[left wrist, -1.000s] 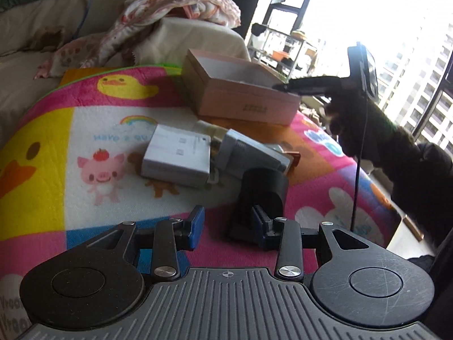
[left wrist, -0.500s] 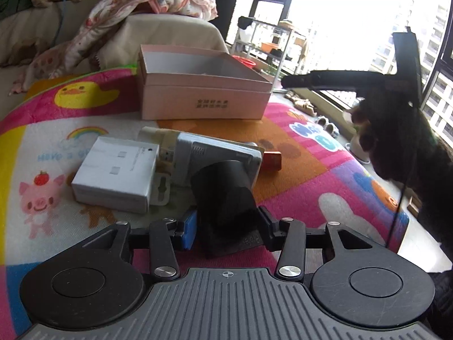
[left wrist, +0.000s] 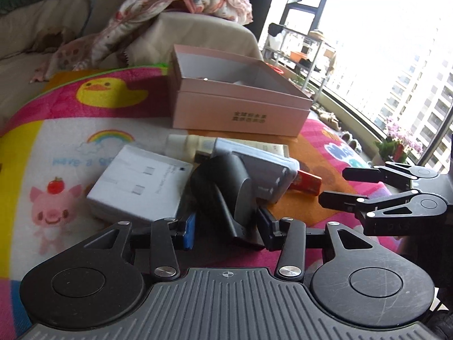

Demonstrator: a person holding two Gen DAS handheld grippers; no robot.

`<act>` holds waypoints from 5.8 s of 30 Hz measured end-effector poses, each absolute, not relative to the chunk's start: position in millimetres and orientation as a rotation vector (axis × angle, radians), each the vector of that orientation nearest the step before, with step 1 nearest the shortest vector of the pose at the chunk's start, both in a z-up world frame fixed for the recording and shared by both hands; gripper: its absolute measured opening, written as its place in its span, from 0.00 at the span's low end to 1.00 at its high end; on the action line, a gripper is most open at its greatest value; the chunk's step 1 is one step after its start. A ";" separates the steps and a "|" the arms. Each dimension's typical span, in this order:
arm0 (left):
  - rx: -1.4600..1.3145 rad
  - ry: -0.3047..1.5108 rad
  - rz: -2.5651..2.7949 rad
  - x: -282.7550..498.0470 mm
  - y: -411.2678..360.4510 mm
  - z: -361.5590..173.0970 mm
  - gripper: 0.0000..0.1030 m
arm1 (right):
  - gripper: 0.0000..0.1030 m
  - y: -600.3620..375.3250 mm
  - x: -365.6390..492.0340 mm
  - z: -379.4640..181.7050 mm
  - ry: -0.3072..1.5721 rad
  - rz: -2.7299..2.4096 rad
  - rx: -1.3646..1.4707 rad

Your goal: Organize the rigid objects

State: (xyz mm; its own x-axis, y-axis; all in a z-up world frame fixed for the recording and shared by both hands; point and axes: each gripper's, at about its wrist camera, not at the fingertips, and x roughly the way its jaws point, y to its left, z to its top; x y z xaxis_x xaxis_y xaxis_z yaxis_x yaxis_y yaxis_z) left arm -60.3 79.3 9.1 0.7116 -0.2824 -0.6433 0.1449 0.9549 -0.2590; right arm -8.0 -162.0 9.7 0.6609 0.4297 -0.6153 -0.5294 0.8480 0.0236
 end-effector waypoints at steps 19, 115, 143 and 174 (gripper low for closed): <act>-0.097 0.703 -0.314 -63.1 90.8 41.8 0.36 | 0.81 -146.1 -7.2 2.8 0.709 0.573 -0.189; -0.128 0.665 -0.037 -54.8 109.1 3.8 0.73 | 0.90 -138.1 -33.6 53.5 0.749 0.934 -0.140; -0.137 0.662 -0.038 -53.9 110.5 3.4 0.73 | 0.87 -124.2 -18.4 34.6 0.912 0.850 -0.016; -0.122 0.656 -0.027 -59.4 104.7 4.3 0.73 | 0.60 -114.9 -15.0 17.8 0.715 0.530 -0.314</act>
State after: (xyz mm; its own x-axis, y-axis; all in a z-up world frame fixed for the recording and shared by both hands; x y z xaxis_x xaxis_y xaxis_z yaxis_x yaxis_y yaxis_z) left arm -59.4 104.7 4.3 0.7921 -0.0634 -0.6071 -0.0140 0.9925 -0.1218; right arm -15.0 -114.9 17.8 0.6324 0.3503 -0.6909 -0.5588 0.8240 -0.0937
